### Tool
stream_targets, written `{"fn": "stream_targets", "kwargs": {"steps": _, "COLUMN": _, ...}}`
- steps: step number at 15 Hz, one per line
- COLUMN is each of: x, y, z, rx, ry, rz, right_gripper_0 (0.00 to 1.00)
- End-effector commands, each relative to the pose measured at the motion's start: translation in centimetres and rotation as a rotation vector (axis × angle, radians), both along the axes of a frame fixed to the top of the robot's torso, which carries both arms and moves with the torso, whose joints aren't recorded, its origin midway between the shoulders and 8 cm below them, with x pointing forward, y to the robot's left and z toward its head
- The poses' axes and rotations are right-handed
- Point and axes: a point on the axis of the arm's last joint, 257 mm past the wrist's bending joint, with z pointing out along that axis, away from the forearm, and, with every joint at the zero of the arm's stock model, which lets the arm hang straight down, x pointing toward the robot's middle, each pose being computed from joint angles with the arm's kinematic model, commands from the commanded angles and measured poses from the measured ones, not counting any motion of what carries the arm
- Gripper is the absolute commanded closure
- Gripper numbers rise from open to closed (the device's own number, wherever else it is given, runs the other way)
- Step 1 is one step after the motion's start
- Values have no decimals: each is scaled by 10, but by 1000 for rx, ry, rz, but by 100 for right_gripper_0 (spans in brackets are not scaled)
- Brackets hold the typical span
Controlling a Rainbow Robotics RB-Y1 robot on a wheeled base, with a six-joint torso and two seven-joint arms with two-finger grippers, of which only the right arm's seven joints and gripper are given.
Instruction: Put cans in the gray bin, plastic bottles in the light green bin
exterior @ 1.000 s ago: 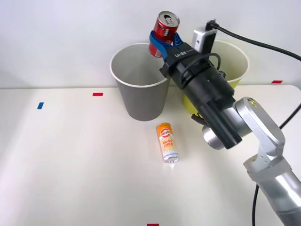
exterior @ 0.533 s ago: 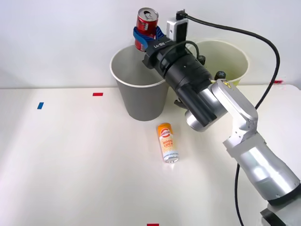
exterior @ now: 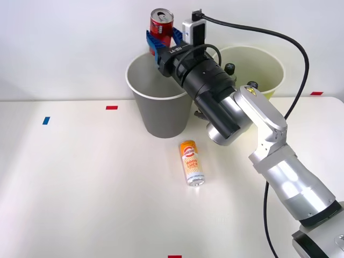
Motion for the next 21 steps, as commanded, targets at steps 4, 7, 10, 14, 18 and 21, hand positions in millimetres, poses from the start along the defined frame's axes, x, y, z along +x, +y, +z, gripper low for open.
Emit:
{"fn": "stream_targets", "kwargs": {"steps": 4, "x": -1, "y": 2, "z": 0, "rx": -2, "ry": -3, "rz": 1, "right_gripper_0": 0}}
{"fn": "stream_targets", "kwargs": {"steps": 7, "x": -1, "y": 1, "z": 1, "rx": -5, "ry": -6, "rz": 0, "right_gripper_0": 0}}
{"fn": "stream_targets", "kwargs": {"steps": 10, "x": -3, "y": 3, "z": 2, "rx": -6, "ry": -12, "rz": 8, "right_gripper_0": 0}}
{"fn": "stream_targets", "kwargs": {"steps": 14, "x": -6, "y": -1, "z": 8, "rx": 1, "ry": -26, "rz": 4, "right_gripper_0": 0}}
{"fn": "stream_targets", "kwargs": {"steps": 18, "x": -26, "y": -31, "z": 16, "rx": -16, "ry": -91, "rz": -33, "right_gripper_0": 0}}
{"fn": "stream_targets", "kwargs": {"steps": 21, "x": -62, "y": -72, "z": 15, "rx": 22, "ry": -110, "rz": -55, "right_gripper_0": 0}}
